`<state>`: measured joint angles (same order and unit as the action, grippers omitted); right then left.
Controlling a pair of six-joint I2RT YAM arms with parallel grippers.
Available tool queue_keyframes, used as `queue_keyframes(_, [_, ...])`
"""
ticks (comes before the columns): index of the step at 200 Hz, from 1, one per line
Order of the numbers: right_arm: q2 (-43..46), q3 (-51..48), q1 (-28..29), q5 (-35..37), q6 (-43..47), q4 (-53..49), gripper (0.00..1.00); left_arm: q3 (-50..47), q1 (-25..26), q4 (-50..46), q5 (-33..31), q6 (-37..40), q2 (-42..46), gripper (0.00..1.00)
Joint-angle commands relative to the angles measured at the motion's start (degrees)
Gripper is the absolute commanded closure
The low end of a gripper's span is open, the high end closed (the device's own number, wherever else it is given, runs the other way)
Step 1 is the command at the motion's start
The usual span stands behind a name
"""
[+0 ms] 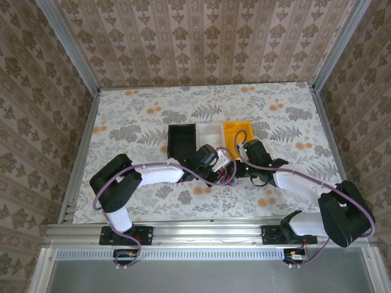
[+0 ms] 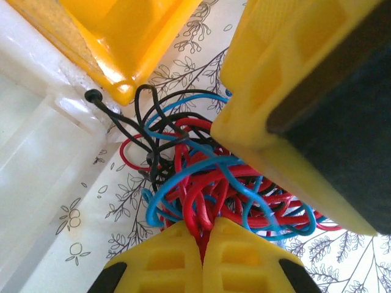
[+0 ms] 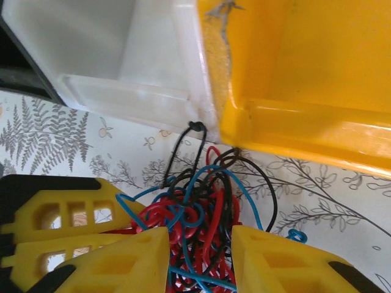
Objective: Untangle the cables
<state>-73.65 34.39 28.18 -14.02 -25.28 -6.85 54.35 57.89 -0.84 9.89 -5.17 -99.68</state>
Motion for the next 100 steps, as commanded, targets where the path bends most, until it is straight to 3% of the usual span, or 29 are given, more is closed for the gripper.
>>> queue_keyframes(1, [-0.3,1.6,0.9,-3.1,1.2,1.7,0.66,-1.5,-0.3,-0.5,0.5,-0.3,-0.7,1.00])
queue_keyframes(100, [1.0,3.0,1.9,-3.0,1.1,2.0,0.68,-3.6,-0.2,1.0,-0.4,-0.4,0.5,1.00])
